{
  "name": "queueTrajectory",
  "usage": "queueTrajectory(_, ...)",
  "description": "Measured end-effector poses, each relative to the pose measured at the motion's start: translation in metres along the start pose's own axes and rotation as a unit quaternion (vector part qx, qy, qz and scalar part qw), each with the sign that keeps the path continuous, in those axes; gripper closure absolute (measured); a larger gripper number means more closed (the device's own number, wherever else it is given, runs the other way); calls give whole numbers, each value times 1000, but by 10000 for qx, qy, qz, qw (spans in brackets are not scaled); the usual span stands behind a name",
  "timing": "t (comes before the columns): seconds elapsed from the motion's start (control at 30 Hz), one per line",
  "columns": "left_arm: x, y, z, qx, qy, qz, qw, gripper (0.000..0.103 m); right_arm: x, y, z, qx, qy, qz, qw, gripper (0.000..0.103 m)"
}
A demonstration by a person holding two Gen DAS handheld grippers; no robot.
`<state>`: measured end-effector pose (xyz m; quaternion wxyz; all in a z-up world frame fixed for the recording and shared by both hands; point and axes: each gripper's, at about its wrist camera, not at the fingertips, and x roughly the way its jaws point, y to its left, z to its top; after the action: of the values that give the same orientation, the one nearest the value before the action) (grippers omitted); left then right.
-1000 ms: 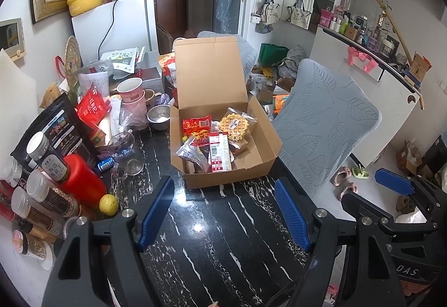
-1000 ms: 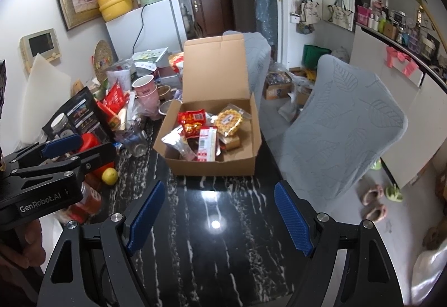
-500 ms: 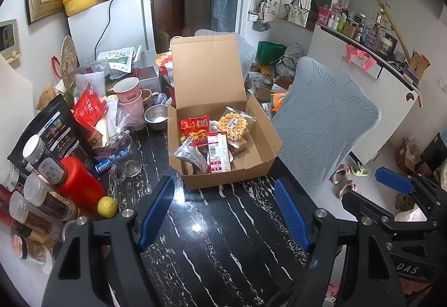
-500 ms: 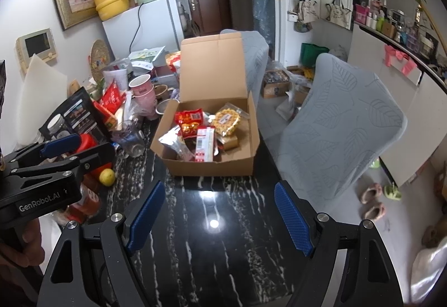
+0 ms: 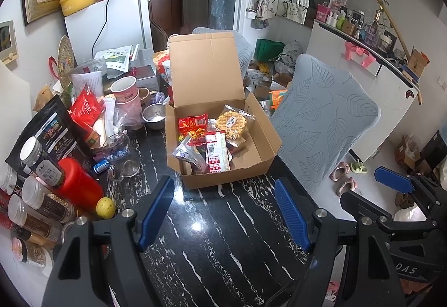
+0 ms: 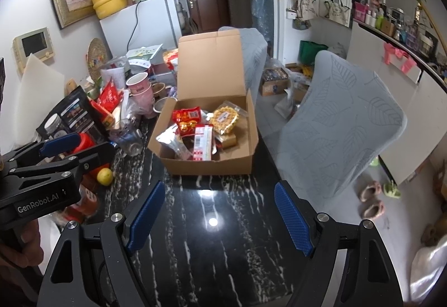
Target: Organize snacks
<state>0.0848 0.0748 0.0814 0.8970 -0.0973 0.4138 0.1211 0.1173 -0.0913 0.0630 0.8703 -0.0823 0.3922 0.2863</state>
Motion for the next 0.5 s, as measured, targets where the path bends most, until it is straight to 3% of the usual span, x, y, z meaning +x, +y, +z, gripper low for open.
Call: queueTrajectory(0.5,10,-3,-2,144,65,-2,9999,29,5,-5,-5,73,49,-57,9999,21)
